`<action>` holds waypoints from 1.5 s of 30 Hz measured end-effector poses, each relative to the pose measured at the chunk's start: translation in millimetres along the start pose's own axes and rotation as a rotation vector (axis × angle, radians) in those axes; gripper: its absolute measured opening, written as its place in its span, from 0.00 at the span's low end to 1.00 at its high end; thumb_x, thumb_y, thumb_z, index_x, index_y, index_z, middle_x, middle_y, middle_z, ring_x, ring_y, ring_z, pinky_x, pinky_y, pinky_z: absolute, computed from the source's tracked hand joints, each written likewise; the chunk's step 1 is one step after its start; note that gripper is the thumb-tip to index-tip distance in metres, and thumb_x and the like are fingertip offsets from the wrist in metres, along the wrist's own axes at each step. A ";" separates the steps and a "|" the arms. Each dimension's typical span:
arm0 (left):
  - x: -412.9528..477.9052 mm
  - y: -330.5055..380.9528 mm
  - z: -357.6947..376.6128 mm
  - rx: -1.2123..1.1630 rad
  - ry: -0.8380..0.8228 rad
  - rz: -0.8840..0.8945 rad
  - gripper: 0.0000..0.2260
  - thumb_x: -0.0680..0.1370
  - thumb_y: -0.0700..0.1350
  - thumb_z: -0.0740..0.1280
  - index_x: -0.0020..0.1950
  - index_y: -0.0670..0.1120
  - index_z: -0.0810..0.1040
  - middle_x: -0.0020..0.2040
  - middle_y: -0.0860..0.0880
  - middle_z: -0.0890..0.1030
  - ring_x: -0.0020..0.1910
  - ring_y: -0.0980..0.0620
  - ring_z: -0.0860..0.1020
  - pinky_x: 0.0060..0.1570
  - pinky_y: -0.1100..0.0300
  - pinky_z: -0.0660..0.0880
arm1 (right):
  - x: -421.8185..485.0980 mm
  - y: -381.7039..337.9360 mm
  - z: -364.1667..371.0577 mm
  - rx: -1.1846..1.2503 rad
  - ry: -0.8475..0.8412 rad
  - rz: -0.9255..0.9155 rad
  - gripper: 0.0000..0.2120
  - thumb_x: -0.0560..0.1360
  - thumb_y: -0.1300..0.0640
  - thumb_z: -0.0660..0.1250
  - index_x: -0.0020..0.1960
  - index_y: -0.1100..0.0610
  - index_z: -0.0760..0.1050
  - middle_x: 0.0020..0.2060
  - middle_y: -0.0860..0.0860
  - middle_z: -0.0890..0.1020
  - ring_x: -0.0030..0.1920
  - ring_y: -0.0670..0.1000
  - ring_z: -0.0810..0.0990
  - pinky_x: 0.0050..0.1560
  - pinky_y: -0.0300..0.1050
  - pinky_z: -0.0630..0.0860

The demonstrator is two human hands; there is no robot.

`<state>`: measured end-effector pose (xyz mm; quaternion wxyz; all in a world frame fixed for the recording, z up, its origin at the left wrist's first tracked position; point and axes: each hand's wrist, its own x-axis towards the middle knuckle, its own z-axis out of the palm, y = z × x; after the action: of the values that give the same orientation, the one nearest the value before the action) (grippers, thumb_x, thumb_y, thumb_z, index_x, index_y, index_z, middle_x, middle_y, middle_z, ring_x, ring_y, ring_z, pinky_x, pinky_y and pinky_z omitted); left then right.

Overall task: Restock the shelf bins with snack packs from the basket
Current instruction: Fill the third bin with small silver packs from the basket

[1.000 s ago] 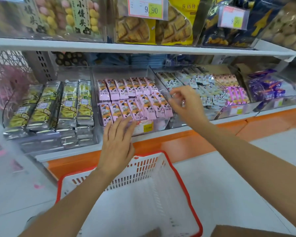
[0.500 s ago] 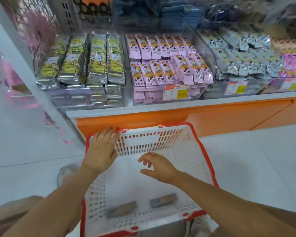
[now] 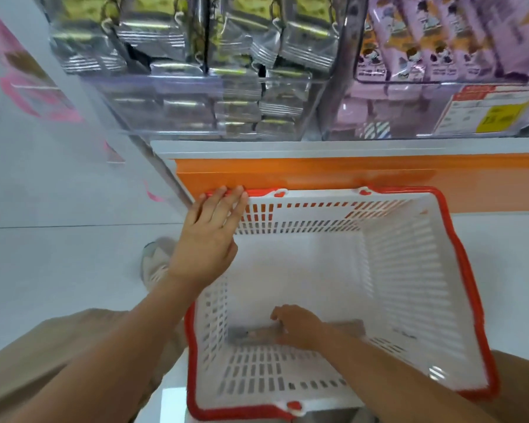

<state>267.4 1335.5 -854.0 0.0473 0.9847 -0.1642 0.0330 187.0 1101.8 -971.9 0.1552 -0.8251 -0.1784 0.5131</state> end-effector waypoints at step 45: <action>86.7 202.7 -186.4 -1.371 0.204 -0.054 0.11 0.80 0.39 0.67 0.63 0.41 0.77 0.54 0.52 0.83 0.51 0.61 0.81 0.51 0.67 0.77 | -297.4 -3.1 -214.2 0.508 1.173 -0.479 0.16 0.73 0.59 0.74 0.56 0.49 0.74 0.47 0.45 0.81 0.45 0.43 0.79 0.47 0.38 0.75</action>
<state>273.9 1136.3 -645.1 0.6747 0.7285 -0.1181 0.0130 257.9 954.0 -644.1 0.5243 -0.8425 -0.1166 -0.0417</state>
